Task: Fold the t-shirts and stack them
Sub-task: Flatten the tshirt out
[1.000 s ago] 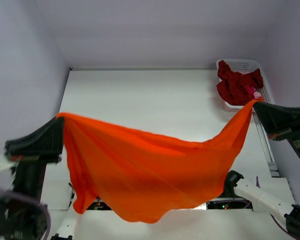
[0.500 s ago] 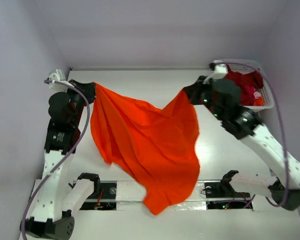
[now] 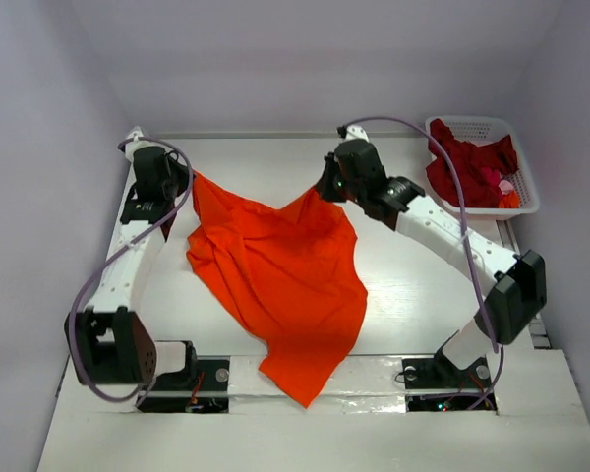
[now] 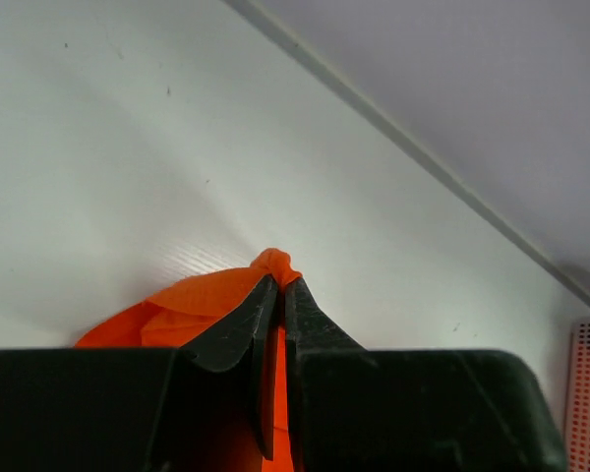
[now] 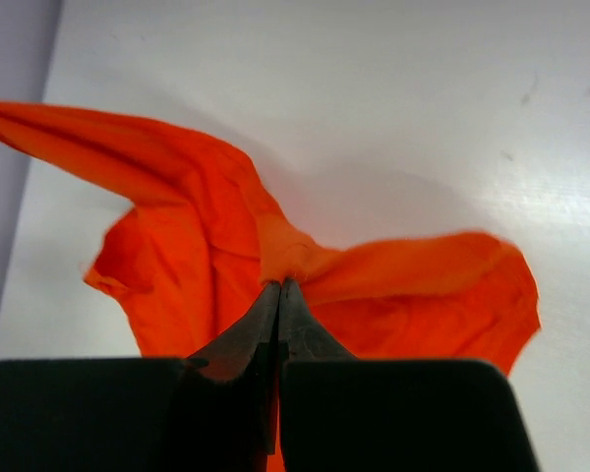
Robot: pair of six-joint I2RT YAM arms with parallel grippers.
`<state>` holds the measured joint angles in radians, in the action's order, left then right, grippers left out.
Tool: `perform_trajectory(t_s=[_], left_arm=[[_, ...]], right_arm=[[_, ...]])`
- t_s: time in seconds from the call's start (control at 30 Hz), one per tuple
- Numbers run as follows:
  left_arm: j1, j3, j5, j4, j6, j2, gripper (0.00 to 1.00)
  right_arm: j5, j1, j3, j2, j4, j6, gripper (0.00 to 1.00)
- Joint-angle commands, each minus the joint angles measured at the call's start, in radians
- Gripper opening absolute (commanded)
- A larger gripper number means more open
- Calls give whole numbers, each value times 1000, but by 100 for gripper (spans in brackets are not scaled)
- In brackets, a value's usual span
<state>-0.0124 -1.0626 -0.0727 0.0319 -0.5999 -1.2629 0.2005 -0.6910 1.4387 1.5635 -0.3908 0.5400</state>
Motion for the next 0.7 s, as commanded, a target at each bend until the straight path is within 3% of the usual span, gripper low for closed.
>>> perform_trajectory(t_s=[0.0,0.2,0.33,0.47,0.67], left_arm=[[3,-75,-6,-60,-23,-36,0],[3,-262,60,78,-9,29,0],[3,-404,154,189,34,106,0],[3,-360,243,244,29,279,0],[3,-321,407,272,8,591,0]], right_arm=[[-12,21,218,21,-60,-3,0],[46,31,571,24,-334,-66,0],[102,31,664,-23,-456,-115,0],[132,1,488,-210,-409,-104,0],[152,-22,225,-627,-306,-132,0]])
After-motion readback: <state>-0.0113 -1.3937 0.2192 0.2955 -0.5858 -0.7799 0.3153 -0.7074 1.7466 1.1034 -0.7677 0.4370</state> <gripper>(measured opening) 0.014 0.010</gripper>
